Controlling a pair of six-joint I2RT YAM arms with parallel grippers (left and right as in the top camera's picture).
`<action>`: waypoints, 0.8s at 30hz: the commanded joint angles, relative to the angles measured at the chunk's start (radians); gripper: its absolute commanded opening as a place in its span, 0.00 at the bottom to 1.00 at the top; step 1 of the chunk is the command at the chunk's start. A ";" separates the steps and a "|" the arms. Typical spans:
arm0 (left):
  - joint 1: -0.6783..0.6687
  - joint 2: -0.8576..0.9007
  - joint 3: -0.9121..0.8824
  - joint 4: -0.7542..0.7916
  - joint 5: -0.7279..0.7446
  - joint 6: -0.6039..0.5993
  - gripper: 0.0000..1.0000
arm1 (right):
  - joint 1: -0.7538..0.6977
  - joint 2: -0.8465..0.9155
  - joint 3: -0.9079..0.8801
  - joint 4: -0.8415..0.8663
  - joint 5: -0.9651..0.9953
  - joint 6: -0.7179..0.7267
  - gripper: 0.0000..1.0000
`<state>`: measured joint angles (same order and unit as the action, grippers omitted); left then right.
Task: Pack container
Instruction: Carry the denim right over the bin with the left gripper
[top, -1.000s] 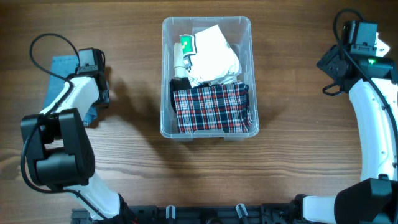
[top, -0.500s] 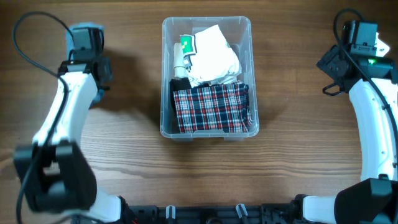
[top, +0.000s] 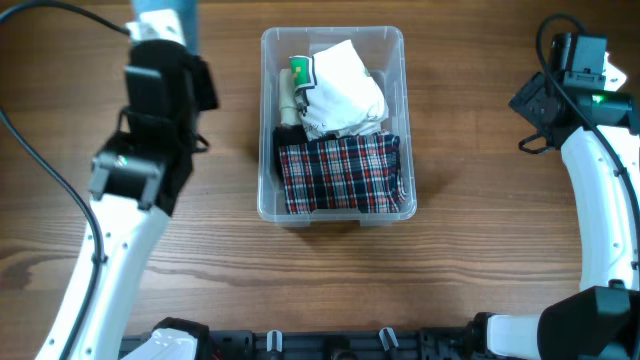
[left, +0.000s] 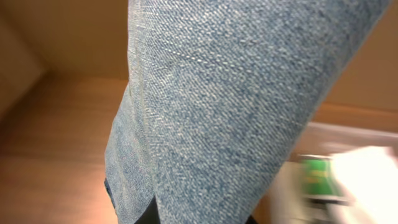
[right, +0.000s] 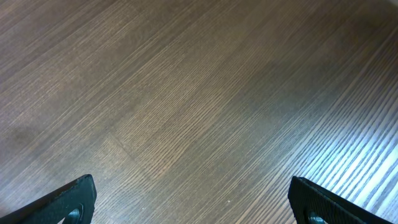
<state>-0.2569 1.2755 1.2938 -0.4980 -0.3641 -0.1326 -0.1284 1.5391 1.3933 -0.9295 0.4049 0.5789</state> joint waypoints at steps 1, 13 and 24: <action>-0.110 -0.048 0.038 0.020 -0.011 -0.179 0.04 | -0.005 0.008 -0.010 0.002 0.013 0.004 1.00; -0.347 -0.024 0.038 0.045 -0.013 -0.426 0.04 | -0.005 0.008 -0.010 0.002 0.013 0.004 1.00; -0.413 0.115 0.038 0.017 -0.006 -0.505 0.04 | -0.005 0.008 -0.010 0.002 0.013 0.004 1.00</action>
<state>-0.6594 1.3758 1.2938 -0.5014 -0.3481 -0.6010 -0.1284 1.5391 1.3933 -0.9295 0.4049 0.5789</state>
